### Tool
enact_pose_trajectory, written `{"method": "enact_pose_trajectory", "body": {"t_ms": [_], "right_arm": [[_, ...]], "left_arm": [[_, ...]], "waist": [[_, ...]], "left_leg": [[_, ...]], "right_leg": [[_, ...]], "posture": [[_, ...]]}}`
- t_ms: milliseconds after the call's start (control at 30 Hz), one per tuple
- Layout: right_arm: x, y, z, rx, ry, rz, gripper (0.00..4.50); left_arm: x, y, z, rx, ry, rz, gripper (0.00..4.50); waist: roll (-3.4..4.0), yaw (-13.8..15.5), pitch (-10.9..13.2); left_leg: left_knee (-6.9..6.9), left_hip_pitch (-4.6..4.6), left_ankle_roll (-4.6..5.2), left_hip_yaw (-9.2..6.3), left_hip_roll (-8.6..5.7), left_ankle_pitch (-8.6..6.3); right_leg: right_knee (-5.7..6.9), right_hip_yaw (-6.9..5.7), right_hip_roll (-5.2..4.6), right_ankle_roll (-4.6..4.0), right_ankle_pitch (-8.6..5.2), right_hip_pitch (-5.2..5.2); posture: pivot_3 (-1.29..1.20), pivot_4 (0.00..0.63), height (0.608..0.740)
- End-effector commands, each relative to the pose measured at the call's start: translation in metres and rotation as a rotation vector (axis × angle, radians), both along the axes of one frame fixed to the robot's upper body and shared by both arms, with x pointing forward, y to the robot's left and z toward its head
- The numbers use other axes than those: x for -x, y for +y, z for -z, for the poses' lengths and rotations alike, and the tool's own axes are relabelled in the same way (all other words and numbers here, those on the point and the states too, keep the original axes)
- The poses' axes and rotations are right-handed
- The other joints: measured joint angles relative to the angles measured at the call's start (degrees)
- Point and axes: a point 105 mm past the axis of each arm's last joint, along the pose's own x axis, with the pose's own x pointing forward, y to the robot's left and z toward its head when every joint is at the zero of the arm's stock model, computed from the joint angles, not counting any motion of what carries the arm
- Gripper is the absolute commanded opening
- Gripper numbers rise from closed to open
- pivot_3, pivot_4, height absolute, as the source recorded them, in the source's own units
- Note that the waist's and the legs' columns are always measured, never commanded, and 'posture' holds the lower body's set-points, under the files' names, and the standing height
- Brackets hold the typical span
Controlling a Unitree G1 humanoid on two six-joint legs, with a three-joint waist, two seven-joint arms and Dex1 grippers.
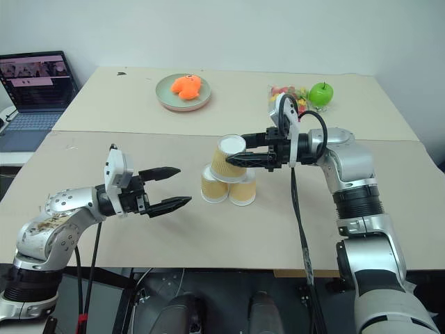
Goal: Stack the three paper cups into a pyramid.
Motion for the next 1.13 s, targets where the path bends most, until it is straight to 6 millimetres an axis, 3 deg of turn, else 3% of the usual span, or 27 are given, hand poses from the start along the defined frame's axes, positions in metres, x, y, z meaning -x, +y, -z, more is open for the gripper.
{"method": "enact_pose_trajectory", "body": {"t_ms": [33, 200, 333, 467, 567, 667, 867, 967, 1133], "right_arm": [[-0.003, -0.004, -0.013, -0.008, -0.042, 0.014, 4.44], [0.009, -0.017, -0.023, -0.014, -0.002, -0.048, 4.44], [0.005, -0.030, -0.046, -0.093, -0.012, 0.002, 4.44], [0.004, -0.057, -0.081, -0.225, -0.047, 0.080, 4.44], [0.006, -0.075, -0.087, -0.260, -0.055, 0.136, 4.44], [0.007, -0.091, -0.074, -0.241, -0.043, 0.223, 4.44], [0.013, -0.128, -0.037, -0.198, -0.165, 0.598, 4.44], [0.018, -0.144, -0.018, -0.225, -0.130, 0.768, 4.44], [0.024, -0.174, 0.030, -0.193, -0.122, 1.072, 4.44]], "left_arm": [[0.002, 0.000, -0.014, 0.021, -0.066, 0.000, 4.50], [0.001, 0.000, -0.014, 0.031, -0.059, -0.004, 4.50], [-0.001, -0.001, -0.015, 0.055, -0.050, 0.002, 4.50], [-0.006, -0.004, -0.028, 0.139, -0.061, -0.012, 4.50], [-0.011, 0.003, -0.036, 0.189, -0.063, -0.072, 4.50], [-0.010, 0.011, -0.039, 0.221, -0.050, -0.117, 4.50], [-0.004, 0.039, -0.036, 0.260, -0.039, -0.281, 4.50], [-0.006, 0.056, -0.030, 0.291, -0.028, -0.404, 4.50], [-0.019, 0.080, -0.009, 0.348, 0.028, -0.583, 4.50]], "waist": [[0.00, 0.03, 0.00], [0.00, 0.11, 0.01], [0.01, 0.02, 0.01], [0.01, 0.10, 0.01], [0.00, 0.16, 0.01], [0.00, 0.16, 0.01], [0.00, 0.15, 0.01], [0.01, 0.09, 0.00], [-0.01, 0.22, -0.02]], "left_leg": [[0.00, 0.00, 0.00, 0.00, 0.00, 0.00], [0.00, -0.01, 0.00, 0.00, 0.00, 0.00], [0.00, -0.01, 0.00, 0.00, 0.00, 0.00], [-0.02, -0.01, 0.00, 0.00, 0.01, 0.00], [-0.02, -0.02, 0.00, -0.01, 0.01, 0.00], [-0.03, -0.02, 0.01, -0.01, 0.01, -0.01], [-0.06, -0.04, -0.01, 0.00, 0.03, 0.00], [-0.07, -0.04, -0.04, -0.01, 0.03, 0.02], [-0.08, 0.19, -0.03, -0.01, 0.02, 0.01]], "right_leg": [[0.00, 0.00, 0.00, 0.00, 0.00, 0.00], [-0.02, 0.00, 0.00, 0.00, 0.00, -0.01], [-0.01, 0.01, 0.00, 0.00, 0.00, -0.02], [-0.01, -0.01, 0.00, -0.01, 0.00, -0.02], [-0.04, -0.01, -0.01, -0.01, 0.00, 0.00], [-0.06, -0.01, -0.01, -0.01, 0.00, 0.00], [-0.02, 0.03, -0.06, 0.00, 0.00, -0.03], [0.03, 0.07, -0.07, 0.00, 0.01, -0.06], [0.02, 0.06, -0.06, 0.00, 0.01, 0.16]], "posture": [[0.00, 0.150, 0.676], [0.00, 0.150, 0.676], [0.00, 0.150, 0.676], [0.00, 0.150, 0.676], [0.00, 0.150, 0.676], [0.00, 0.150, 0.676], [0.00, 0.150, 0.676], [0.00, 0.150, 0.676], [0.00, 0.150, 0.676]]}}
